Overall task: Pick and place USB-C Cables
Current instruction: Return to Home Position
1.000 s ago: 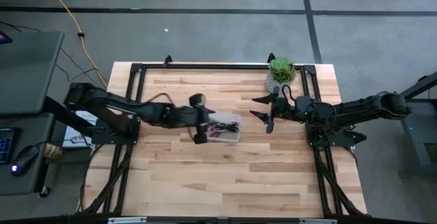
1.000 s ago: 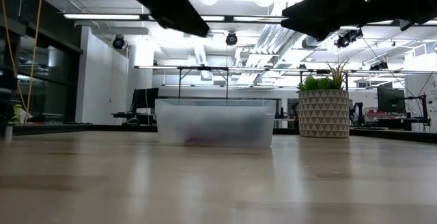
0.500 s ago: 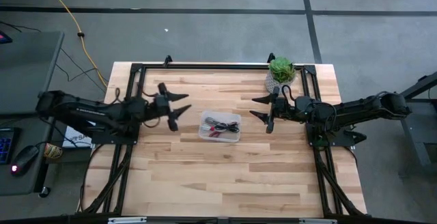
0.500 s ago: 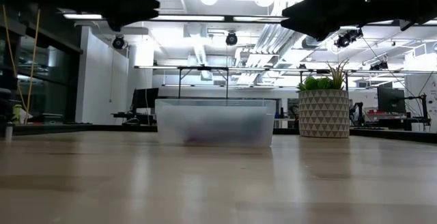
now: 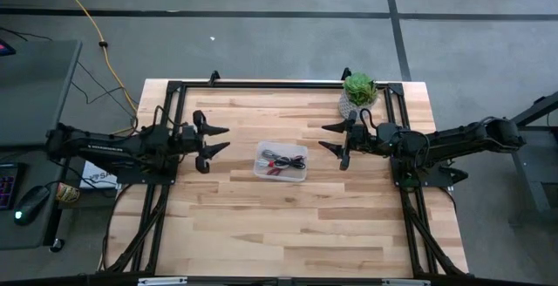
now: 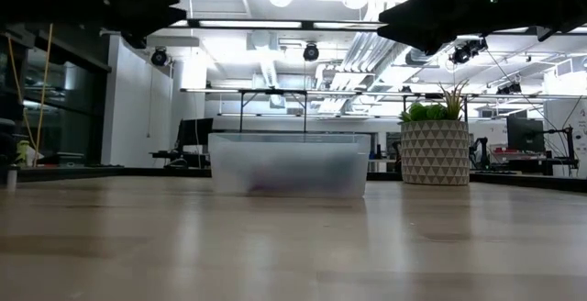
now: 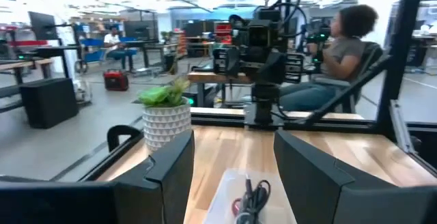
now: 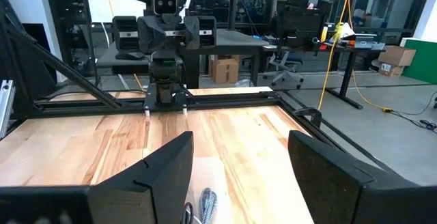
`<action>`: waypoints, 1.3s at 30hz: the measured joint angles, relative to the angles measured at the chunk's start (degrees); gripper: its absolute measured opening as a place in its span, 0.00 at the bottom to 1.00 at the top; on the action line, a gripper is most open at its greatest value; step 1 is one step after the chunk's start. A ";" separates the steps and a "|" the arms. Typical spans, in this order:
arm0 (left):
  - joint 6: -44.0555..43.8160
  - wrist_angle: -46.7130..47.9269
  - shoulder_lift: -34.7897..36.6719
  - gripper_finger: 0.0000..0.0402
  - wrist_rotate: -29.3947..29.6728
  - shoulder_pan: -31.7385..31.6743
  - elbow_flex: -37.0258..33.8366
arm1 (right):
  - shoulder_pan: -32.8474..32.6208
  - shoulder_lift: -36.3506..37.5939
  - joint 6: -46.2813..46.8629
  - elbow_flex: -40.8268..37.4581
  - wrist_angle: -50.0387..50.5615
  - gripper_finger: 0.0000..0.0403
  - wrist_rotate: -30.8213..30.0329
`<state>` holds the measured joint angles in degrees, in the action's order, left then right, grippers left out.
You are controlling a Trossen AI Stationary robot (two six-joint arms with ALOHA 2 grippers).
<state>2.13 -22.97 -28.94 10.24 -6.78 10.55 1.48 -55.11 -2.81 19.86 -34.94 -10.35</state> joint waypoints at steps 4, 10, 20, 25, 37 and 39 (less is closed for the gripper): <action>-0.02 5.88 6.38 0.46 -1.51 0.01 0.00 | 0.00 0.00 0.00 0.00 0.01 0.58 0.00; -0.44 11.14 13.63 0.46 -4.49 0.02 0.00 | 0.00 0.00 -0.04 0.00 0.02 0.58 0.00; -1.10 14.22 16.78 0.46 -5.72 0.02 0.00 | 0.00 0.02 0.31 0.00 0.02 0.58 0.00; -1.51 14.22 16.78 0.46 -5.71 0.02 0.00 | 0.00 0.01 0.31 0.00 0.02 0.58 0.00; -3.50 16.35 16.73 0.46 -8.13 0.07 0.00 | 0.01 0.00 2.84 0.00 0.02 0.58 0.00; -3.89 16.38 16.73 0.44 -8.22 0.08 0.00 | 0.02 0.02 2.84 0.00 0.02 0.58 0.00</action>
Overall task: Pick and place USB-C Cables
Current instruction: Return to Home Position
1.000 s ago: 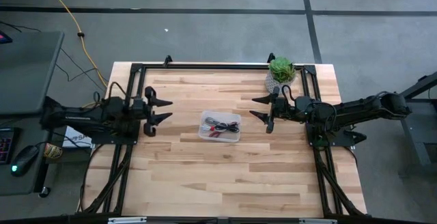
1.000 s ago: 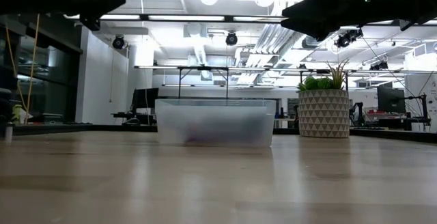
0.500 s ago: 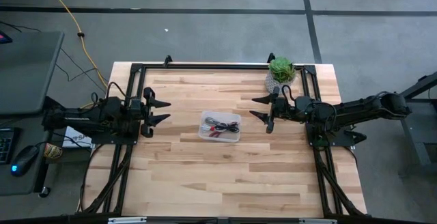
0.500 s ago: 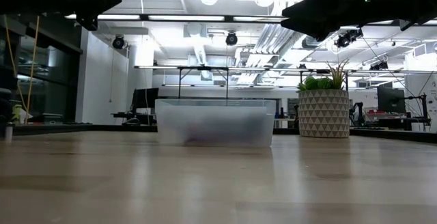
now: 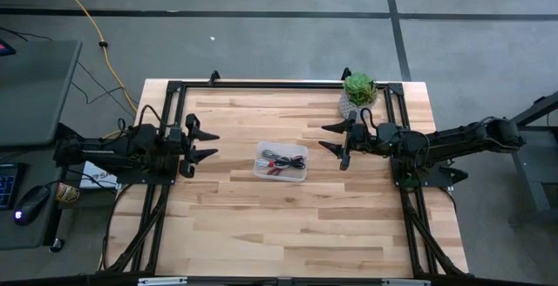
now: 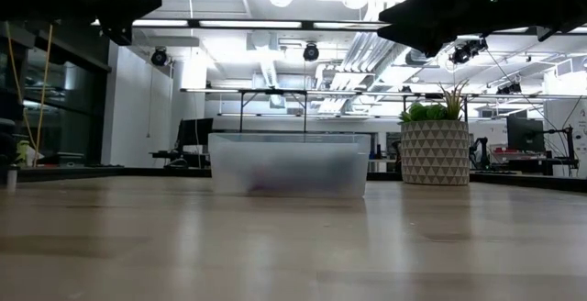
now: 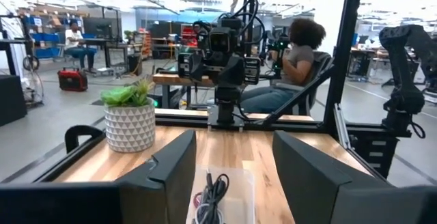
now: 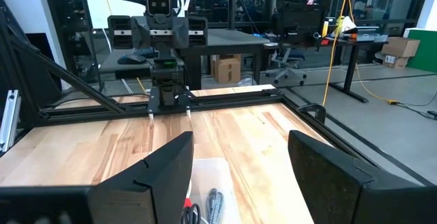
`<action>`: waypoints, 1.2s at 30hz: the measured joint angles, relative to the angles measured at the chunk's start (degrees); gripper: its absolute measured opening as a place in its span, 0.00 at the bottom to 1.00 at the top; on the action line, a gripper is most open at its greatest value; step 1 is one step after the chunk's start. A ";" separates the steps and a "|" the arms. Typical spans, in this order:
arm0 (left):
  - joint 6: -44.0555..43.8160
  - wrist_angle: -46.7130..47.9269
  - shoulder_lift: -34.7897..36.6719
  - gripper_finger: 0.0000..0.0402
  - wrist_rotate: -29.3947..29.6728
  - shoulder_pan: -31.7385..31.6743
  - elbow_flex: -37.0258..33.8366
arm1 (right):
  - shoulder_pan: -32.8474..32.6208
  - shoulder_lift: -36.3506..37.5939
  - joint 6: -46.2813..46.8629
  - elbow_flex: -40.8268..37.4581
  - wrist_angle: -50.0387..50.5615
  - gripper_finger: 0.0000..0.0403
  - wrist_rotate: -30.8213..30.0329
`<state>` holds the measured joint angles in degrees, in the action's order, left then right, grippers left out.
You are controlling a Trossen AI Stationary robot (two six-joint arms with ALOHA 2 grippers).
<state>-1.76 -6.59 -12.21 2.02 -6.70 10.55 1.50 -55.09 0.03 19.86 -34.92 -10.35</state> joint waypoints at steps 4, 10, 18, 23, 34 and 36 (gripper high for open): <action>-0.04 0.25 0.00 0.34 -0.35 0.00 0.00 | -0.02 -0.02 0.00 0.00 0.02 0.58 0.00; -0.02 0.76 0.00 0.11 0.79 -0.02 0.00 | -0.02 -0.02 0.00 0.00 0.02 0.58 0.00; 0.39 0.42 0.00 0.01 1.16 -0.02 0.00 | -0.01 -0.02 0.00 0.00 0.02 0.58 0.00; 0.40 0.35 0.00 0.00 1.18 -0.02 0.00 | -0.01 -0.01 0.65 0.00 0.03 0.58 0.00; 0.44 0.81 0.00 0.00 1.16 -0.02 0.00 | 0.02 -0.02 4.04 0.00 1.24 0.58 -1.26; 0.44 0.79 0.00 0.00 1.16 -0.02 0.00 | 0.02 0.00 4.04 0.00 1.02 0.58 -1.27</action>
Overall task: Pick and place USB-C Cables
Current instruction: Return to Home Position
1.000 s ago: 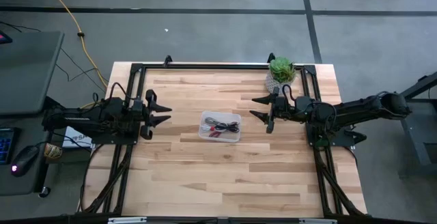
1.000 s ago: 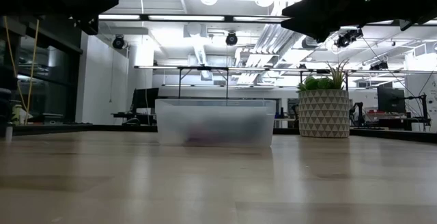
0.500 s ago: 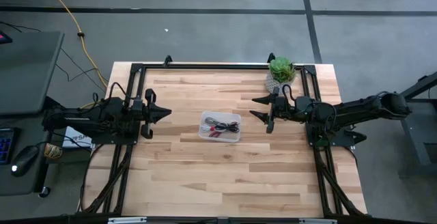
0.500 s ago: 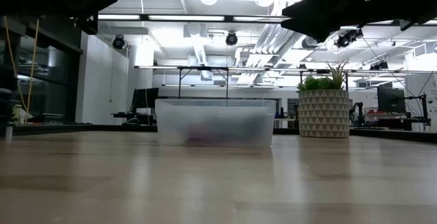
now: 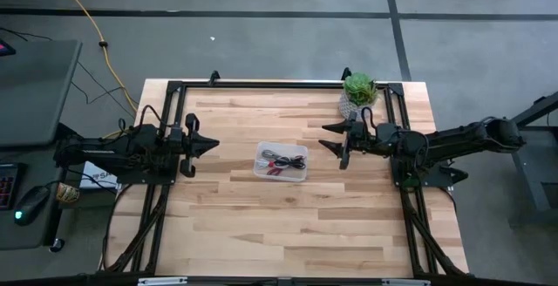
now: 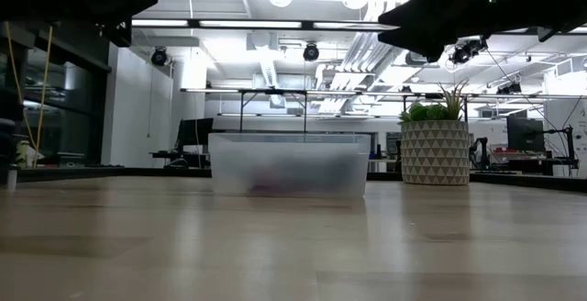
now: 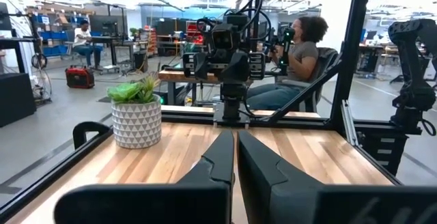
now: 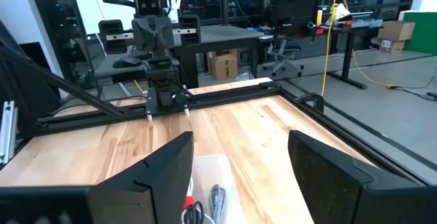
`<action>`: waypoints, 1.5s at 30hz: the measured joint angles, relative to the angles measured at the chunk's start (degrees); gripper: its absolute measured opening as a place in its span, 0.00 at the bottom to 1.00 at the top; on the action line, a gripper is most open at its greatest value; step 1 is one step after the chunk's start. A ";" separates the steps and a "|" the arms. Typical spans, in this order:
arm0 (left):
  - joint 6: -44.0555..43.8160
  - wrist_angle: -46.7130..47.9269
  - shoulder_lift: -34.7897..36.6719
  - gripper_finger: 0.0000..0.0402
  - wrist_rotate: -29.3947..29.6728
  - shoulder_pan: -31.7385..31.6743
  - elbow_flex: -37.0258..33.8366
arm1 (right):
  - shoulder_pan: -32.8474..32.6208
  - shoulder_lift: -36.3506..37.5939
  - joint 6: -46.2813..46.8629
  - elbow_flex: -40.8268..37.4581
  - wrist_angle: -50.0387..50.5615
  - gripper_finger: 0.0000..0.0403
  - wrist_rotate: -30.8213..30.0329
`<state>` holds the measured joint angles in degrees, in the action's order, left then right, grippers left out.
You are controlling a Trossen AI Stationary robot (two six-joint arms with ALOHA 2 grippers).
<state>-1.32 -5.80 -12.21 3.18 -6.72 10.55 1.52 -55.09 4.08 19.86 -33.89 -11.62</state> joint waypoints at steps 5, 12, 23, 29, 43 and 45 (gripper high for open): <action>0.96 0.02 0.00 0.00 0.00 0.00 0.00 | 0.00 -0.02 0.00 0.00 -0.63 0.58 -0.02; 0.96 0.02 0.00 0.00 0.00 0.00 0.00 | 0.00 0.11 0.21 0.00 -0.39 0.58 1.10; 1.07 0.02 0.00 0.00 0.00 0.00 0.00 | 0.00 6.83 0.46 0.02 6.84 0.34 3.40; 1.07 0.02 0.00 0.00 0.00 0.00 0.00 | 0.00 11.62 0.45 0.02 13.06 0.12 6.27; 1.07 -0.31 0.00 0.00 0.00 0.00 0.00 | 0.04 19.80 -0.75 0.02 20.39 0.01 10.64; 1.03 -0.45 0.02 0.00 0.00 0.00 0.00 | 0.59 22.52 -1.99 0.02 21.42 0.00 10.60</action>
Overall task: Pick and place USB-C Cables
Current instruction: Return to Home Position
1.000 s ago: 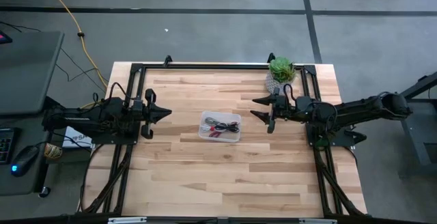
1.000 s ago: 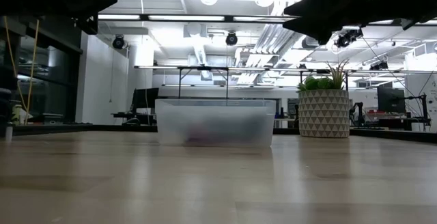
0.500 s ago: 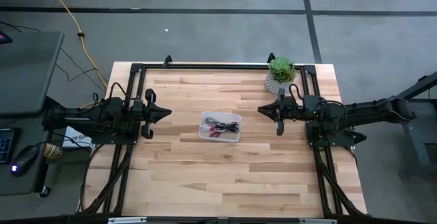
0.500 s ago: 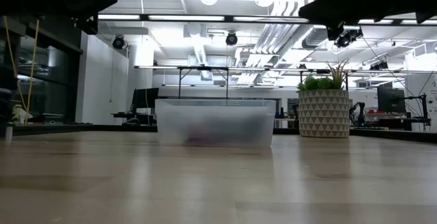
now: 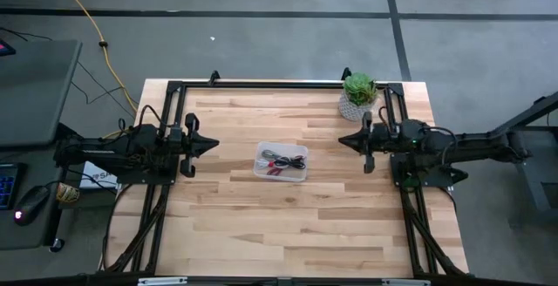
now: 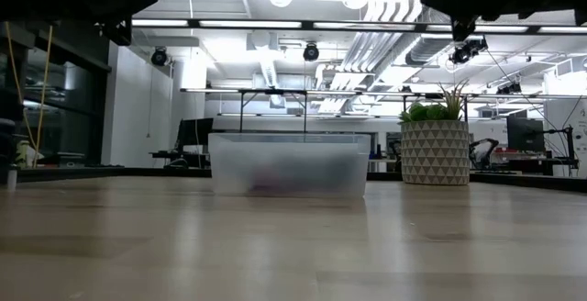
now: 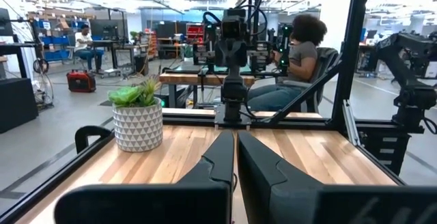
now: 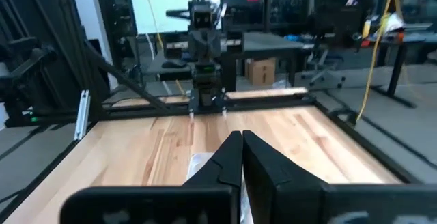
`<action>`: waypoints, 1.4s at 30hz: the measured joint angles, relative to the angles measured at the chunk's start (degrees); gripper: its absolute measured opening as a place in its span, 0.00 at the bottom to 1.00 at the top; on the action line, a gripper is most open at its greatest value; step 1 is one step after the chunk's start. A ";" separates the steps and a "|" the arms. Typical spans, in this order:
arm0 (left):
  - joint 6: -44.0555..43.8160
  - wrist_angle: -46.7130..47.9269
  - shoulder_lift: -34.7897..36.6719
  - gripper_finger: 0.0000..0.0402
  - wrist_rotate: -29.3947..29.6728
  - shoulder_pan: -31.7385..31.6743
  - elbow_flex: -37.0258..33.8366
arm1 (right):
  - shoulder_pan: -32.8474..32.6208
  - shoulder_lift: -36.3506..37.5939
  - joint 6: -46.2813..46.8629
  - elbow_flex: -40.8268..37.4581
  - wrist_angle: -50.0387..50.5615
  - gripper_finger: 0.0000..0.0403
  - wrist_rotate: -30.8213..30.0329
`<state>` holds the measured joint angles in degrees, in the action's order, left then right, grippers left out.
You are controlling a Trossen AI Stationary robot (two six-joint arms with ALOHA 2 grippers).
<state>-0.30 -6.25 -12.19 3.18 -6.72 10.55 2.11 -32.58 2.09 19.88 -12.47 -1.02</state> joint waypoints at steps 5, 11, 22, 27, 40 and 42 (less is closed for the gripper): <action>0.04 0.01 0.00 0.00 0.02 0.00 0.00 | 1.49 9.34 -0.46 0.00 7.26 0.00 0.01; 0.94 0.01 0.00 0.00 0.17 0.00 0.00 | 2.14 20.42 1.60 0.04 19.56 0.00 -3.89; -1.09 3.23 0.00 0.00 0.24 0.00 0.02 | 1.99 23.85 6.07 -0.07 25.86 0.00 -4.01; -2.76 3.34 -0.02 0.00 0.25 0.00 -1.44 | 1.99 23.70 6.08 -8.15 12.28 0.00 0.76; -3.35 -4.85 0.06 0.00 1.14 0.00 -9.94 | 1.99 24.06 5.60 -15.15 3.70 0.00 3.73; -3.61 -4.20 0.04 0.00 1.14 0.00 -9.88 | 1.99 24.09 5.62 -15.13 5.05 0.00 4.22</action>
<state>-3.90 -10.45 -12.14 4.32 -6.72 0.67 4.10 -8.49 7.70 4.75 -7.42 3.20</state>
